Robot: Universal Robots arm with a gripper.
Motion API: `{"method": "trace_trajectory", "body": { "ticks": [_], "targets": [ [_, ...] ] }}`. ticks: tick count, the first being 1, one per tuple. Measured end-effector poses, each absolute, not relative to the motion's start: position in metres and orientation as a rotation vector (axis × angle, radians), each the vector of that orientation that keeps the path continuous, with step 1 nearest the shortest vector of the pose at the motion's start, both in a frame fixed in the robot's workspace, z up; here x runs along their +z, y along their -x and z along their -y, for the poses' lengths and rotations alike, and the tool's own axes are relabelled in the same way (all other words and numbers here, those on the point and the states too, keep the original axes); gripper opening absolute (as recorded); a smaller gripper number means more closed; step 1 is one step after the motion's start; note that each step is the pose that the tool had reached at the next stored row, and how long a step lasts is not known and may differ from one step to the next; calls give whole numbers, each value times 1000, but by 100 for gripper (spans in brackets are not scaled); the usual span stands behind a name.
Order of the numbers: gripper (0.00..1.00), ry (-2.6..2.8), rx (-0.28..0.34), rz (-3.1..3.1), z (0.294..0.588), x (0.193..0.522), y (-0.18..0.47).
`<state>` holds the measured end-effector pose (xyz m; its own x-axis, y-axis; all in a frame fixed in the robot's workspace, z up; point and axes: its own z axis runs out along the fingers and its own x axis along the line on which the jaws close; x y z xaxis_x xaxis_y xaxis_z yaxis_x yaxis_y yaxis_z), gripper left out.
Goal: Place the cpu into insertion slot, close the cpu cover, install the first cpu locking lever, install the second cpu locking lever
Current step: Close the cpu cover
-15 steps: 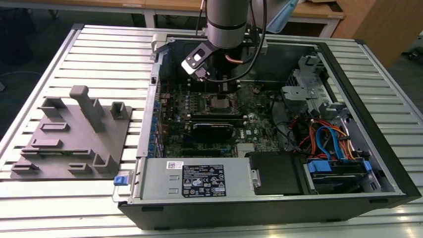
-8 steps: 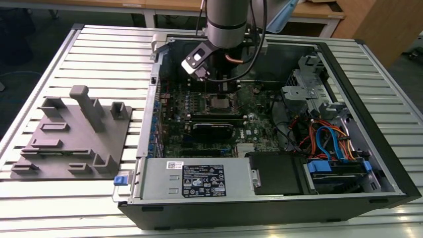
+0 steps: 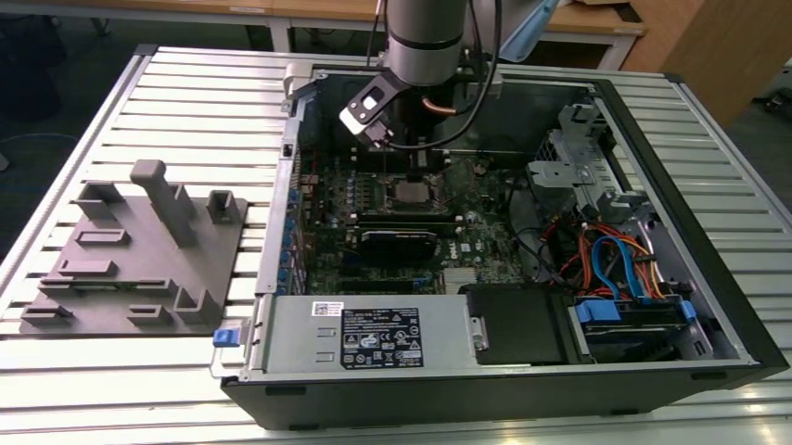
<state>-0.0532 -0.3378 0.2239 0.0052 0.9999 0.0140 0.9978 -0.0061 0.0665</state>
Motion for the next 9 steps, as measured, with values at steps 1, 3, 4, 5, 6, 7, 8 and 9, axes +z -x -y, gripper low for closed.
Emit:
{"method": "trace_trajectory", "body": {
  "ticks": [1,3,4,5,6,7,8,9],
  "targets": [
    [10,-2200,88,-2188,338,225,53],
    [10,-2200,88,-2188,338,228,53],
    [10,-2200,88,-2188,338,229,53],
    [10,-2200,88,-2188,338,229,53],
    [10,-2200,87,-2188,338,229,53],
    [10,-2200,85,-2189,338,229,53],
    [10,-2201,80,-2189,338,229,53],
    [10,-2202,76,-2190,338,229,52]
  ]
}}
